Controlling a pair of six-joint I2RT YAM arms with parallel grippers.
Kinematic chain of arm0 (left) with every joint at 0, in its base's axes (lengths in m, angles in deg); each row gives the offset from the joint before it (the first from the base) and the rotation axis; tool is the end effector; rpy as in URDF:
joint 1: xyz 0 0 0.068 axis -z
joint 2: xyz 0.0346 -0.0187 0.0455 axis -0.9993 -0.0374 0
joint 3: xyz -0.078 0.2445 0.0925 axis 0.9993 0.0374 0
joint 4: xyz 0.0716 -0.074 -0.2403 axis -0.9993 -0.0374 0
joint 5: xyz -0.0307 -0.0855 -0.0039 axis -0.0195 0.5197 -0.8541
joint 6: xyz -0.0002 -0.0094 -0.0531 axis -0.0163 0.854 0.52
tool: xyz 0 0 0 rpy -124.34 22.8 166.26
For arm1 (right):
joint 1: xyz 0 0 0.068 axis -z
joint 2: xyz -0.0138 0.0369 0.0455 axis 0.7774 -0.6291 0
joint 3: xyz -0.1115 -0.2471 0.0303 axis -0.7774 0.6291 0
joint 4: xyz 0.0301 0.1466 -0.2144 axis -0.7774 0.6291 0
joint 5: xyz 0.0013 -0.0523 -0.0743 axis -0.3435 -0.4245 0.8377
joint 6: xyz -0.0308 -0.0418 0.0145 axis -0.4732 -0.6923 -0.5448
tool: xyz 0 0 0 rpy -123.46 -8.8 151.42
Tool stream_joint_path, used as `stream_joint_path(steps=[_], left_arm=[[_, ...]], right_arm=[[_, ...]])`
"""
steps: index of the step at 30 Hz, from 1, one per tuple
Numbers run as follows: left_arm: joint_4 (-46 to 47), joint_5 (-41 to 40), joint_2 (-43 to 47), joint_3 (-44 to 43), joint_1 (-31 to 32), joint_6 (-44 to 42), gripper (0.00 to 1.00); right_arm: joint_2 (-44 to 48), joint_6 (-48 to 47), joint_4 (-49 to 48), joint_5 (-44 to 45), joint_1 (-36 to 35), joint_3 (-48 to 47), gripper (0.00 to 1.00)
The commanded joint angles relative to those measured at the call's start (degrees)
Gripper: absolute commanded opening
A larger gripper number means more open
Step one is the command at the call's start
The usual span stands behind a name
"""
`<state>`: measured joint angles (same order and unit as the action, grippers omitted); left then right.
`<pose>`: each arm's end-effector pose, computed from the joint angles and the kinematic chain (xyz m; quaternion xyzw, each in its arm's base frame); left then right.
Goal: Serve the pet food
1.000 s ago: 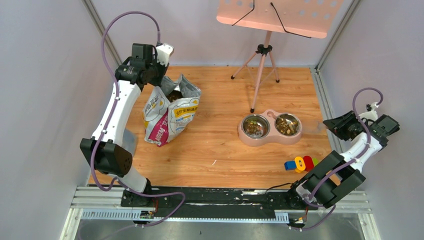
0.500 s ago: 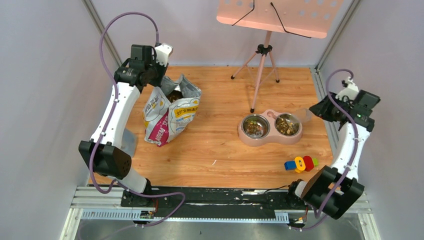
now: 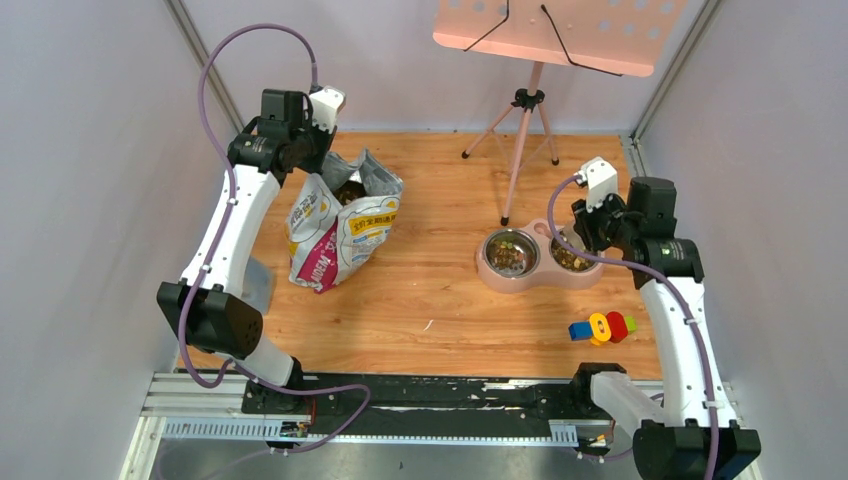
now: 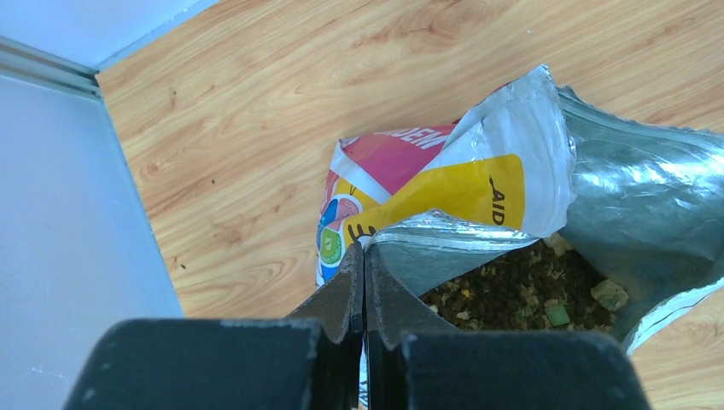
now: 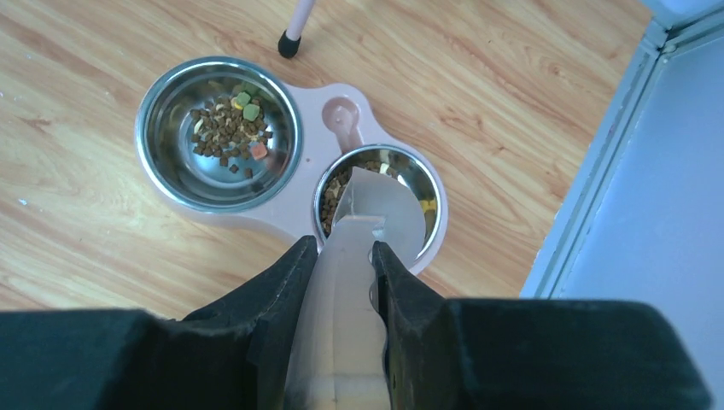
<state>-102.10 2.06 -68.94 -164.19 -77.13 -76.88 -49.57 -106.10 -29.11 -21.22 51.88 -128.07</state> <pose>0.3297 -0.0643 0.4080 0.2067 0.8752 -0.0092 0.4372 0.1933 0.0079 0.3519 -0.2808 0.8505 0.0221 0.4441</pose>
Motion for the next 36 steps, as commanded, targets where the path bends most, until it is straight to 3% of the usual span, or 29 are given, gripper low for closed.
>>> stream_joint_path(steps=[1,3,5,7,16,20,26,30,36], left_arm=[[10.2,2.5,3.2,-2.7,0.0,0.1,0.0],[10.8,1.9,3.4,-1.4,0.0,0.2,0.0],[10.8,2.9,3.6,-1.0,-0.1,0.7,0.0],[10.5,3.5,3.7,-1.3,-0.1,1.0,0.0],[9.2,1.9,4.7,-1.4,-0.2,-0.8,0.0],[9.2,1.0,5.0,-0.8,-0.4,-0.9,0.0],[7.2,2.8,4.7,-2.3,-0.4,2.5,0.0],[5.8,3.7,4.5,-2.9,-0.4,3.5,0.0],[3.8,4.8,4.3,-4.1,-0.4,4.5,0.0]], right_arm=[[-2.0,-0.6,-1.5,5.4,-2.2,-6.2,0.0],[-4.5,-0.8,1.5,3.5,-3.9,-7.9,0.0],[-6.9,-1.6,2.7,9.1,-8.7,-7.9,0.0],[-7.5,2.8,1.7,6.8,-7.7,-9.6,0.0],[-7.1,6.7,-0.5,0.7,-8.7,-10.4,0.0],[-8.8,16.9,-1.2,-0.7,-8.7,-12.1,0.0],[-10.8,29.6,-4.0,-14.7,-9.0,-11.8,0.05],[-13.0,34.6,-6.5,-18.2,-10.6,-10.9,0.04],[-17.2,35.0,-8.3,-25.3,-13.6,-9.9,0.0]])
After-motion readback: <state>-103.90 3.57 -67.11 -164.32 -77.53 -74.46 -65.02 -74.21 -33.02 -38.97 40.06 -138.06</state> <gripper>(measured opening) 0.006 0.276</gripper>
